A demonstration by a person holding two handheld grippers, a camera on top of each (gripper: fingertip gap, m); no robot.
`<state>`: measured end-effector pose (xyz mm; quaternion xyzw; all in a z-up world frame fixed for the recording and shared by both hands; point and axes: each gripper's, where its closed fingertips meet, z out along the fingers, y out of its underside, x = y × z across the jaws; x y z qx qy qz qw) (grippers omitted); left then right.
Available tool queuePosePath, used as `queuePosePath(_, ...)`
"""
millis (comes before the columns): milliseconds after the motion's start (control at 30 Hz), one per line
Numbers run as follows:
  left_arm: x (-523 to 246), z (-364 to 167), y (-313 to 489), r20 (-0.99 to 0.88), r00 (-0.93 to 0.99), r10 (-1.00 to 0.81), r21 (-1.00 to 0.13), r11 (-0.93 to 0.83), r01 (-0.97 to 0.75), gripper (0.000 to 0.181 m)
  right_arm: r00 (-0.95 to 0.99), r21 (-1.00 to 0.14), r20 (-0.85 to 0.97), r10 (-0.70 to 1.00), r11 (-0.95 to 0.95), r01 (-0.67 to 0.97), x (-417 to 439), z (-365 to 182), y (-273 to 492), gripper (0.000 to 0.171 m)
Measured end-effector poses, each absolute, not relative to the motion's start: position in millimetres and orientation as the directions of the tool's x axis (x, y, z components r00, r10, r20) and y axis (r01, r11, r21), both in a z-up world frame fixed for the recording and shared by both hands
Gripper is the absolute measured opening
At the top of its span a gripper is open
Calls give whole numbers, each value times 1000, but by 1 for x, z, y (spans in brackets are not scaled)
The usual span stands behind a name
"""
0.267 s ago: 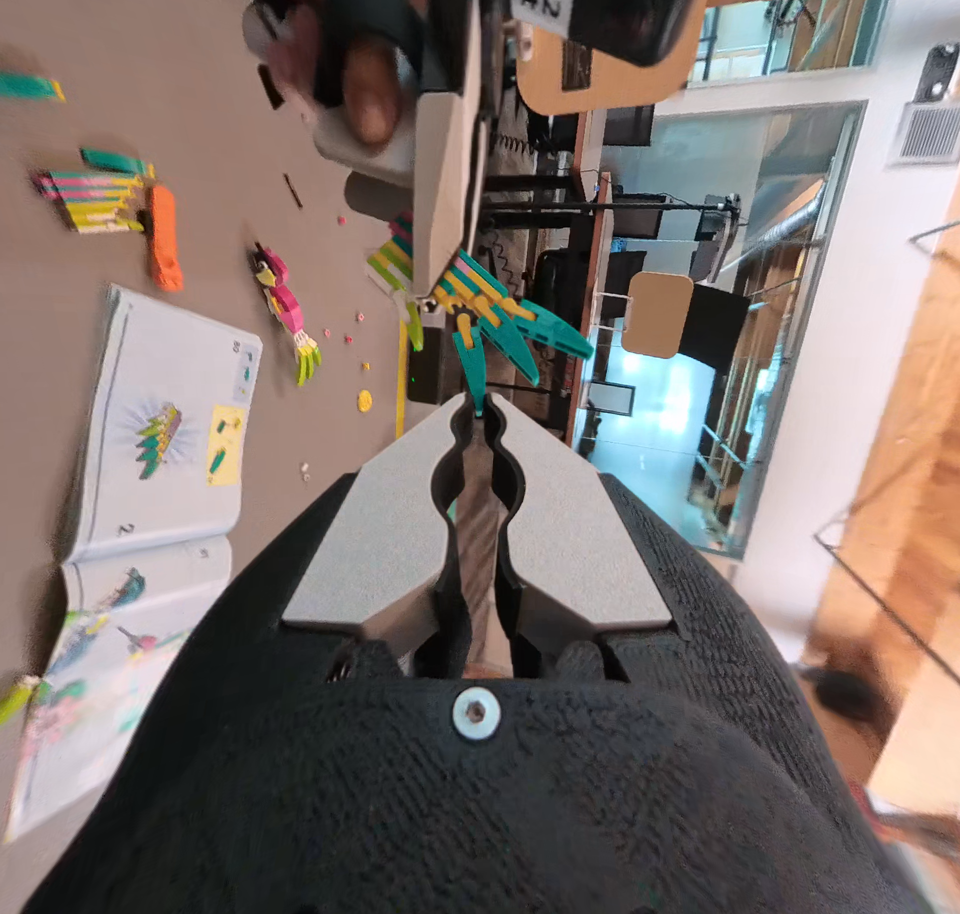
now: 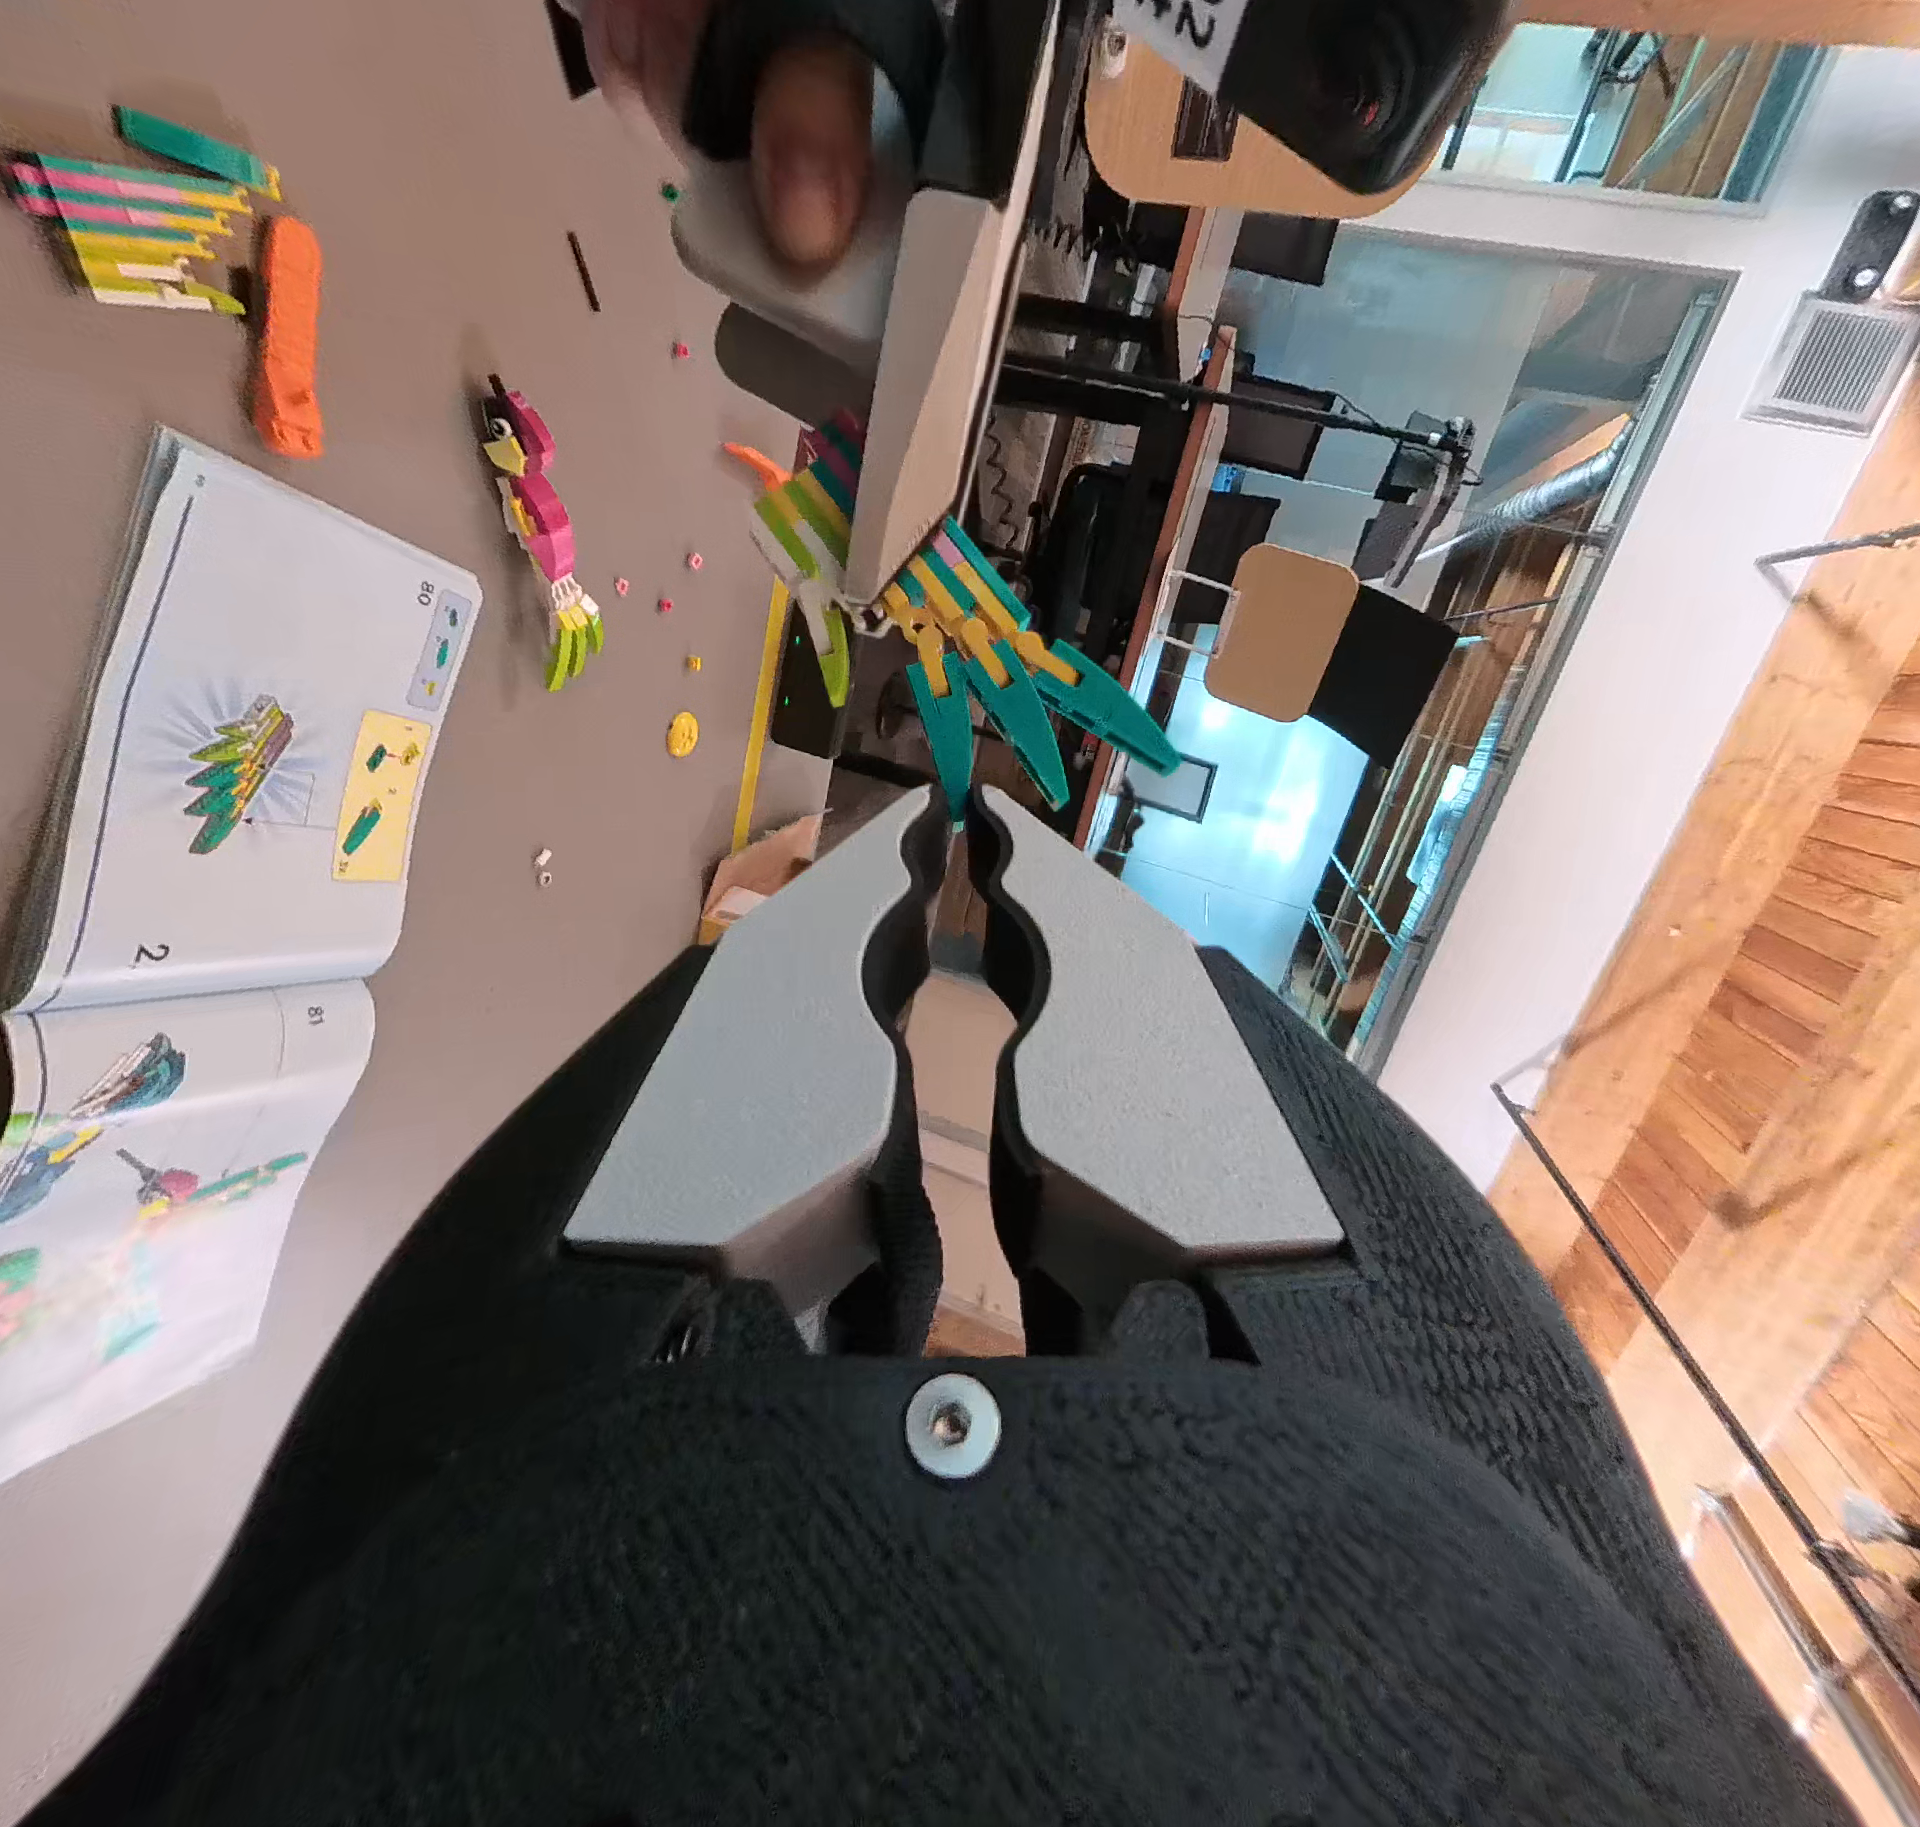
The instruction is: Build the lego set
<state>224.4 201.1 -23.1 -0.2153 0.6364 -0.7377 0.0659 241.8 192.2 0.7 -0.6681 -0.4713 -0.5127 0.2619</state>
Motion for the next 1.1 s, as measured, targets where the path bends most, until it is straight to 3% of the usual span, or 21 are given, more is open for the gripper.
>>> queuePosePath(33,224,-23,201,230,-898,-375,-968,-179,-174,6,19,146,931,365,-419,896,241,1,192,2)
queuePosePath(700,223,-31,195,173,-890,-421,-985,-82,-153,6,-59,262,882,468,-383,886,235,-2,189,1)
queuePosePath(1100,224,-34,197,44,-859,-510,-997,31,-69,6,-243,486,805,541,-368,792,241,-4,192,1)
